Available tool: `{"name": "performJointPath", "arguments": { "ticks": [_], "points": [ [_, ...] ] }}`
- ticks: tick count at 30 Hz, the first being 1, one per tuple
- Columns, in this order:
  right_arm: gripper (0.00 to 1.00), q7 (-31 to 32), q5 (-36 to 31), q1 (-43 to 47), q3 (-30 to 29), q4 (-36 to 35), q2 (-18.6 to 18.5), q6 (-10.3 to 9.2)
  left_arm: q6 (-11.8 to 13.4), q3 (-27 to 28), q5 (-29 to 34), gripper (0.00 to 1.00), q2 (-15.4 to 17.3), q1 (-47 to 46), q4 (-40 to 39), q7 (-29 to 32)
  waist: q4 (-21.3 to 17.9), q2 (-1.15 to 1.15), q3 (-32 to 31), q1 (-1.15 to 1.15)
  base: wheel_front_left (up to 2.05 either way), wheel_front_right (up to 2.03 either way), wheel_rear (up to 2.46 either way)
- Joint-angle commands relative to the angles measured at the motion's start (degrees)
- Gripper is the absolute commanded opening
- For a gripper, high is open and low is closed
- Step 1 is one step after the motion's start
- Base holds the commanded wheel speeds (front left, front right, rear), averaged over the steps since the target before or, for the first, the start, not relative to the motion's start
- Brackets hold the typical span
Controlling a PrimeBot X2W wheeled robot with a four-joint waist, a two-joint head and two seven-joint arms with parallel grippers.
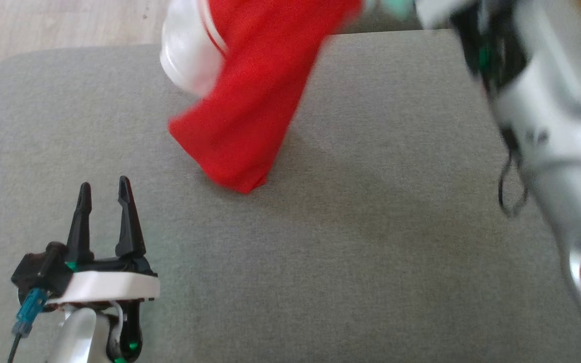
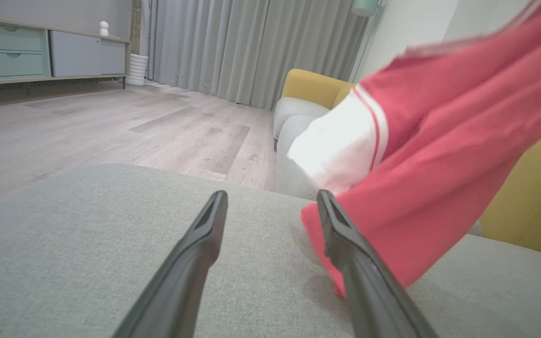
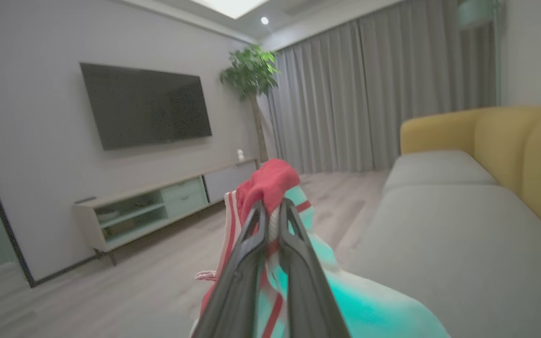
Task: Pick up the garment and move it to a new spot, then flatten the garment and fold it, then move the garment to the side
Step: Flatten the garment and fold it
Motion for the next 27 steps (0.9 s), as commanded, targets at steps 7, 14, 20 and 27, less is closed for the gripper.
{"name": "performJointPath", "arguments": {
  "ticks": [7,14,20,27],
  "points": [
    [0.0,5.3,-7.0,17.0,-8.0,-7.3,-1.8,-0.05,-0.3,2.4,0.7,1.0,0.5,0.1,-1.5,-0.5,-2.3,0.0,-1.0,0.0,0.0,0.0,0.0],
    [0.0,14.1,-12.9,33.7,-19.3,-25.3,2.7,-0.05,-0.3,2.7,0.8,1.0,0.5,0.9,-1.6,-0.5,-3.5,0.0,-1.7,0.0,0.0,0.0,0.0],
    [0.0,26.0,-15.3,51.5,-29.5,-48.1,7.6,-0.05,-0.3,2.9,0.9,1.0,0.9,0.9,-2.1,-0.5,-4.0,0.0,-1.3,0.0,0.0,0.0,0.0],
    [0.0,26.0,-16.2,53.3,-39.5,-40.1,7.7,-0.05,-0.5,2.2,1.1,1.0,0.8,-1.6,-2.8,-0.5,-3.2,0.0,2.2,0.0,0.0,0.0,0.0]
  ]
}}
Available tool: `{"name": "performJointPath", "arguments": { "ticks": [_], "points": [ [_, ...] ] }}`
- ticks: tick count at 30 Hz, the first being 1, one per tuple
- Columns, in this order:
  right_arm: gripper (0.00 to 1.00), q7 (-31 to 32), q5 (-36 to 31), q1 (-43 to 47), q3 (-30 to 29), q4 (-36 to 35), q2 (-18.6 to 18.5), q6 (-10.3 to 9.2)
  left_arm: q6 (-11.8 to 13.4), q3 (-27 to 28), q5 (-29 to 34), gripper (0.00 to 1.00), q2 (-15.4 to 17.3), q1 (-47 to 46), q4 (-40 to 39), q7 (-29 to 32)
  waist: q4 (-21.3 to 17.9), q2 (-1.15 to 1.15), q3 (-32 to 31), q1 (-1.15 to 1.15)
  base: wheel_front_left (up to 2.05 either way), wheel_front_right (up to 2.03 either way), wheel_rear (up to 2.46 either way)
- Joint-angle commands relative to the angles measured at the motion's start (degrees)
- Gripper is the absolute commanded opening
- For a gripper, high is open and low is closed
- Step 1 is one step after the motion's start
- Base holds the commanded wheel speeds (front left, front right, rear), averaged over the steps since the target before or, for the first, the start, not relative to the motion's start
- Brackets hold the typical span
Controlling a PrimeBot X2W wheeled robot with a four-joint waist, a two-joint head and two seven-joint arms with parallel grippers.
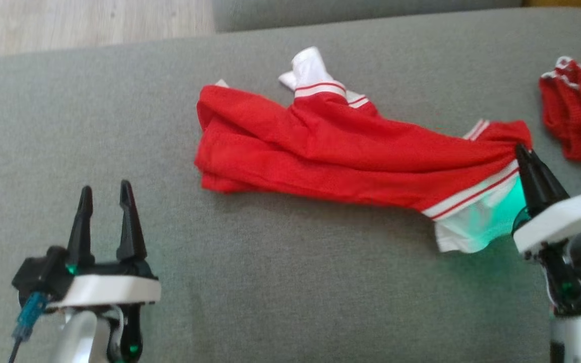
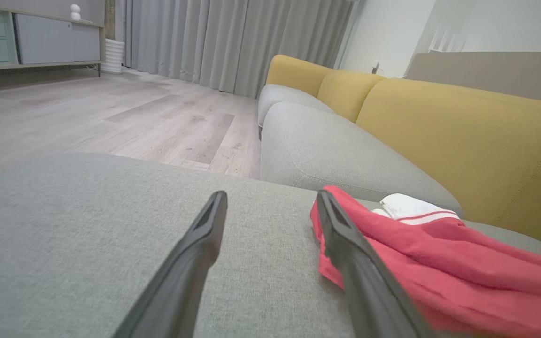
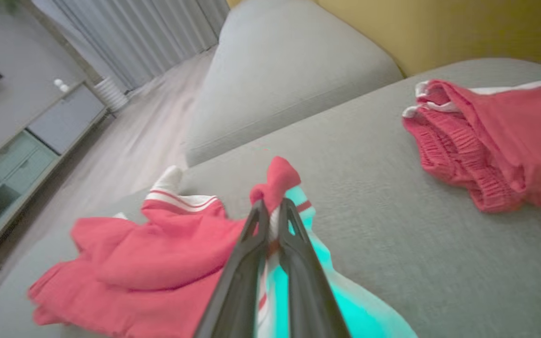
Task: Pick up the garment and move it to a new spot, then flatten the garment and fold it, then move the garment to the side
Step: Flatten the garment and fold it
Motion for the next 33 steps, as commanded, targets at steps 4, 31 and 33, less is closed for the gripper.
{"name": "performJointPath", "arguments": {
  "ticks": [4,31,33],
  "points": [
    [0.0,-4.4,-3.8,-10.5,-1.6,10.1,0.0,-0.04,-0.5,1.0,0.9,1.0,1.0,-4.8,-1.7,-0.3,2.0,0.0,3.6,0.0,0.0,0.0,0.0],
    [1.0,-23.8,-21.7,-1.5,7.6,9.5,-0.1,-0.04,1.1,3.5,0.8,1.0,1.7,2.0,0.9,-0.5,-1.8,0.0,-6.2,0.0,0.0,0.0,0.0],
    [1.0,-23.4,-21.2,1.2,7.8,7.3,-0.1,-0.04,1.3,3.5,0.8,1.0,1.7,2.9,0.8,-0.5,-2.4,0.0,-6.9,0.0,0.0,0.0,0.0]
  ]
}}
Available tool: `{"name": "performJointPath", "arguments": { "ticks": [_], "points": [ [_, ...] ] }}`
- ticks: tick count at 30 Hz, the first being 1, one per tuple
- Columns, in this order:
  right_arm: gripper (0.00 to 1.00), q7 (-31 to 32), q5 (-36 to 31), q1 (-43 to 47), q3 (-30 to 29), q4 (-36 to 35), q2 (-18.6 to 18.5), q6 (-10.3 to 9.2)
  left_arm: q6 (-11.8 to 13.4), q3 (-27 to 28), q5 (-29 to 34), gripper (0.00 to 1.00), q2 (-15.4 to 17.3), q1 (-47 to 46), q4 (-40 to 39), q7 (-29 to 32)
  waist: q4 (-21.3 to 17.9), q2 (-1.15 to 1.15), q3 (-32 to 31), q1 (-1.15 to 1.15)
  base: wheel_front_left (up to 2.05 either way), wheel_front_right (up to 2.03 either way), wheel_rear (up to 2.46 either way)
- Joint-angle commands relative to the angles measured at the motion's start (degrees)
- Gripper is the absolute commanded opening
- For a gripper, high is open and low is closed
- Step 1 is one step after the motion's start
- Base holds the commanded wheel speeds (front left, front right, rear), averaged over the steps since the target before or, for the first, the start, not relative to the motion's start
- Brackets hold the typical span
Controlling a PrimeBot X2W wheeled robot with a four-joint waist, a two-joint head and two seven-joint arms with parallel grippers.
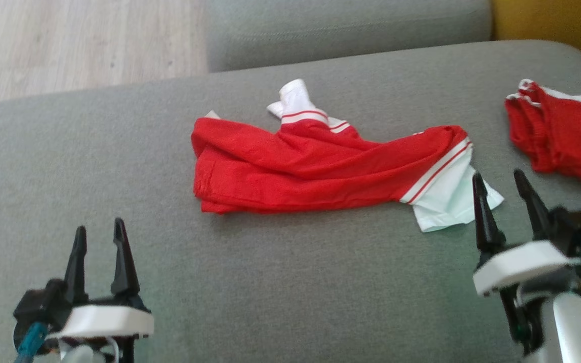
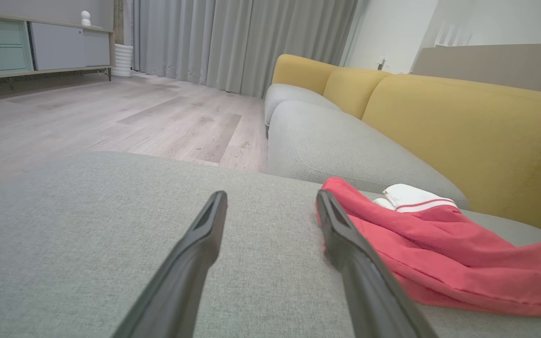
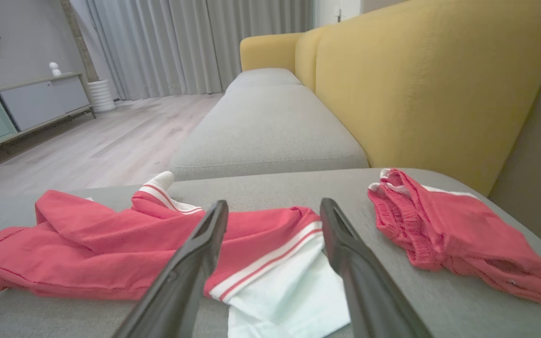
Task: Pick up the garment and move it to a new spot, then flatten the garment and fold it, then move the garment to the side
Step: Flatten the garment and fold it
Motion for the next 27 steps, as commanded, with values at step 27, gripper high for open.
{"name": "performJointPath", "arguments": {
  "ticks": [27],
  "points": [
    [1.0,3.2,2.8,3.9,3.2,-7.5,-0.1,-0.04,-1.2,-6.9,2.1,1.0,0.2,-9.8,-0.1,11.2,-0.6,0.0,1.3,0.01,0.0,0.0,0.0]
  ]
}}
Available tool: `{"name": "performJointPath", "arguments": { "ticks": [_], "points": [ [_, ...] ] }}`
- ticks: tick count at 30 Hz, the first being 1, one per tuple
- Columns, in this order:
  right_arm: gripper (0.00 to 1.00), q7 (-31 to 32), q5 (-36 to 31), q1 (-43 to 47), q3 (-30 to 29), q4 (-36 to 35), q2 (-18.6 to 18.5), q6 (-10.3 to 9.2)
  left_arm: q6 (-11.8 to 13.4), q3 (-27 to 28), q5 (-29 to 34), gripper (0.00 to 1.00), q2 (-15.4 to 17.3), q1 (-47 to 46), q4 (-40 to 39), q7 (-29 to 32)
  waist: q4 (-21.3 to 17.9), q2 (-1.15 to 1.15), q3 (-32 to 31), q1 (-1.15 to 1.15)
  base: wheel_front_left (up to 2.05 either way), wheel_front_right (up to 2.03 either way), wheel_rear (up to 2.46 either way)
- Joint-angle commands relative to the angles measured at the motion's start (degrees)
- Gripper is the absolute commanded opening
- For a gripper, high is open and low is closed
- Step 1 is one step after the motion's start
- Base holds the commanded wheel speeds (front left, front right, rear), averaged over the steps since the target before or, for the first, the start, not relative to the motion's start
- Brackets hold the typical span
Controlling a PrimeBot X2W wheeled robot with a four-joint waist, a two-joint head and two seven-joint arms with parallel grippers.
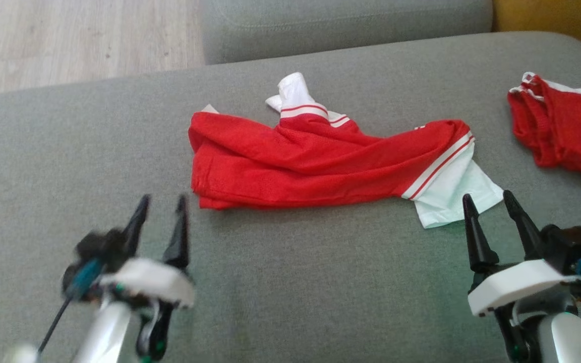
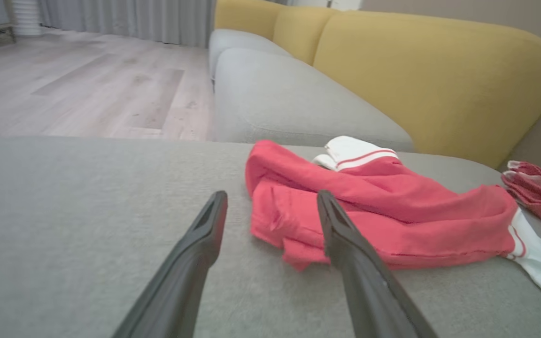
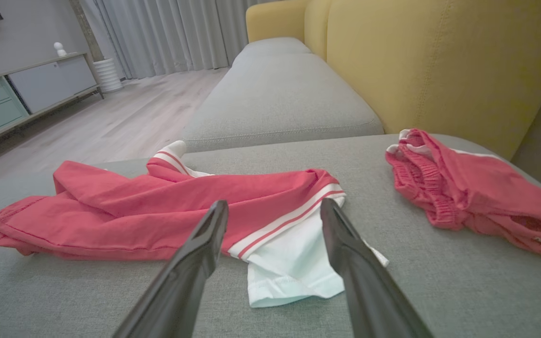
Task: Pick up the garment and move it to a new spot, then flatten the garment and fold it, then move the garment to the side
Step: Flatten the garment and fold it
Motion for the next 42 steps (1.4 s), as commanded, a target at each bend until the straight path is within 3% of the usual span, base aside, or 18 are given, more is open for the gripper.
{"name": "performJointPath", "arguments": {
  "ticks": [1,5,8,23,24,25,27,29,34,42],
  "points": [
    [1.0,0.1,0.4,-2.7,1.7,-2.1,-0.2,-0.04,-0.4,0.5,0.7,1.0,0.0,-4.7,0.1,1.5,0.1,0.0,0.7,0.0,0.0,0.0,0.0],
    [1.0,-0.3,0.7,-3.6,2.7,-1.5,-0.2,-0.04,-1.1,-1.4,0.3,1.0,-1.9,-9.8,6.3,4.4,-0.5,0.0,1.9,0.0,0.0,0.0,0.0],
    [1.0,-0.6,1.0,-4.3,3.5,-1.1,-0.2,-0.04,0.3,-1.3,0.0,1.0,-2.5,-12.5,10.6,6.4,-1.2,0.0,2.9,0.0,0.0,0.0,0.0],
    [1.0,-1.7,1.7,-5.9,5.1,0.7,-0.2,-0.04,-1.1,-2.7,-0.9,1.0,-3.6,-19.6,20.0,5.5,-2.5,0.0,4.7,0.0,0.0,0.0,0.0],
    [1.0,-1.7,1.7,-6.0,5.1,0.8,-0.2,-0.04,-1.3,-2.9,-0.8,0.91,-3.6,-19.9,20.4,5.1,-2.6,0.0,4.7,0.0,0.0,0.0,0.0],
    [1.0,-1.8,1.8,-6.0,5.2,0.8,-0.2,-0.04,-1.4,-3.0,-0.8,0.55,-3.7,-20.1,20.7,4.7,-2.6,0.0,4.7,0.0,0.0,0.0,0.0],
    [1.0,-1.9,1.9,-6.0,5.2,1.0,-0.2,-0.04,-1.6,-3.7,-0.2,0.22,-3.6,-20.4,20.9,3.4,-2.6,0.0,4.6,0.0,0.0,0.0,0.0],
    [1.0,-1.9,1.9,-6.0,5.2,1.1,-0.2,-0.04,-1.9,-4.4,0.4,0.0,-3.5,-20.6,21.3,2.3,-2.5,0.0,4.5,0.0,0.0,0.0,0.0],
    [1.0,-1.8,2.1,-6.1,5.0,1.2,-0.2,-0.04,-2.8,-6.1,1.6,0.0,-3.0,-21.0,21.4,-0.7,-2.3,0.0,4.3,0.0,0.0,0.0,0.0],
    [1.0,2.1,2.2,-6.4,1.1,2.1,-0.2,-0.04,-1.2,-4.0,0.3,0.0,-0.8,-13.2,13.9,-7.3,-2.9,0.0,5.2,0.0,0.0,0.0,0.0]
  ]
}}
